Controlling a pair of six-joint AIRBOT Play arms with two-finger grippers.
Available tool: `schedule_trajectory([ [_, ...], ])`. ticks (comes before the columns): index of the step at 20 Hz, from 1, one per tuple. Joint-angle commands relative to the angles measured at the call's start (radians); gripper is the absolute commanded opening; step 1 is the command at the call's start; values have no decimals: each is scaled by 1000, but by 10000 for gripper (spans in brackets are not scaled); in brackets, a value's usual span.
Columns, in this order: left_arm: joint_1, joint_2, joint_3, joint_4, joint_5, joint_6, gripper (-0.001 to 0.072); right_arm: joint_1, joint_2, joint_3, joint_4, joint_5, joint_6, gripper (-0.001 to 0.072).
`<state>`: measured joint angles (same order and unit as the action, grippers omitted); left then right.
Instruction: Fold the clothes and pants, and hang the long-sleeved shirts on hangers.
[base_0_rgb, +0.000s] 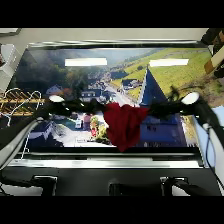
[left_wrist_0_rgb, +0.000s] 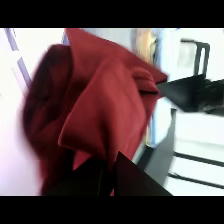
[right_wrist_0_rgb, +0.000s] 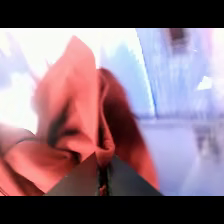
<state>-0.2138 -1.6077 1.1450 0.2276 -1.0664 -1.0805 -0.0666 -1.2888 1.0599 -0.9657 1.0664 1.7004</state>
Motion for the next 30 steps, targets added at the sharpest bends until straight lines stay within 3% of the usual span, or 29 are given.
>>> schedule_trajectory([
  [1,168,92,121,208,-63,-118,15,-99,115,165,-23,1,-32,30],
  [4,278,191,283,228,-63,-143,15,-97,215,351,26,2,-144,30],
  [6,324,251,426,266,-64,-167,15,-97,267,483,15,-2,-155,30],
  [9,370,339,648,448,-64,-284,15,-97,323,676,-35,1,-158,30],
  [13,383,499,828,642,-65,-457,16,-97,394,908,10,1,-163,31],
  [18,383,686,838,761,-66,-668,16,-97,416,1024,26,-61,5,31],
  [21,379,660,831,785,-138,-688,16,-97,306,1023,11,40,52,31],
  [25,275,488,705,787,-332,-708,16,-86,19,955,76,239,77,31],
  [27,208,385,595,797,-332,-708,16,-17,-165,946,19,283,51,31],
  [30,117,194,458,878,-282,-708,16,80,-431,946,-91,211,53,31],
])
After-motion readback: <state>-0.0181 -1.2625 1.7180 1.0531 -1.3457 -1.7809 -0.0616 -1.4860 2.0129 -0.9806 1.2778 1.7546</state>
